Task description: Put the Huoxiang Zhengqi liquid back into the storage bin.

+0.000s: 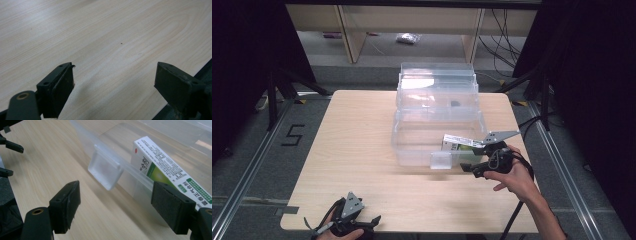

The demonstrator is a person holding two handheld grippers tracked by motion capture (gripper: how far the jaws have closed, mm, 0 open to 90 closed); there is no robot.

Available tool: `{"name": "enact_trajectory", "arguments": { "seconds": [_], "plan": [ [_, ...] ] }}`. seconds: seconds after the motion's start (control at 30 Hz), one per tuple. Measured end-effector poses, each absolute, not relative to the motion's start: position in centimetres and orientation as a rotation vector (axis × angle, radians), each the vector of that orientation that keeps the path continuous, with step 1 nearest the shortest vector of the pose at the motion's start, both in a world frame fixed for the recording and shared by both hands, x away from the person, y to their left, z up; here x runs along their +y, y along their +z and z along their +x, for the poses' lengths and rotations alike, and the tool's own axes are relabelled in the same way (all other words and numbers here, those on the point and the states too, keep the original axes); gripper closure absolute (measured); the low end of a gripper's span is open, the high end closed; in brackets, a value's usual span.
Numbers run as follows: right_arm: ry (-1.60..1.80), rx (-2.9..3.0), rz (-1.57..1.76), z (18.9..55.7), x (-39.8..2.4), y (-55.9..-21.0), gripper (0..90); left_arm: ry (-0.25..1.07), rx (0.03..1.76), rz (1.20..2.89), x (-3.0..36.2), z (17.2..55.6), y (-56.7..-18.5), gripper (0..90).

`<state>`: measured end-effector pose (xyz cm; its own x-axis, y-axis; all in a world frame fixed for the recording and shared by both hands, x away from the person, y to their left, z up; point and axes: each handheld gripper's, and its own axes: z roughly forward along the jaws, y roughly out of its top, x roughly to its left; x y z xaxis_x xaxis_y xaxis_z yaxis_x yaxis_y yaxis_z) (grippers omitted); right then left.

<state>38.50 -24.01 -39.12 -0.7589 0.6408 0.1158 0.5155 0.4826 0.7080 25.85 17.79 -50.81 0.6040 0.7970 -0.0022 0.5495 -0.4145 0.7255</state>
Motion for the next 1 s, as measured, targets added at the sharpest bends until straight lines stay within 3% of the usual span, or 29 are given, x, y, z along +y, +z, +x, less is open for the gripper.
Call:
{"name": "enact_trajectory", "arguments": {
  "seconds": [1.0],
  "plan": [
    [1.221,2.516,1.007,35.3,-23.5,-40.7,21.4,0.44,1.046,2.128,17.9,25.8,-50.7,15.1]
  ]
}}
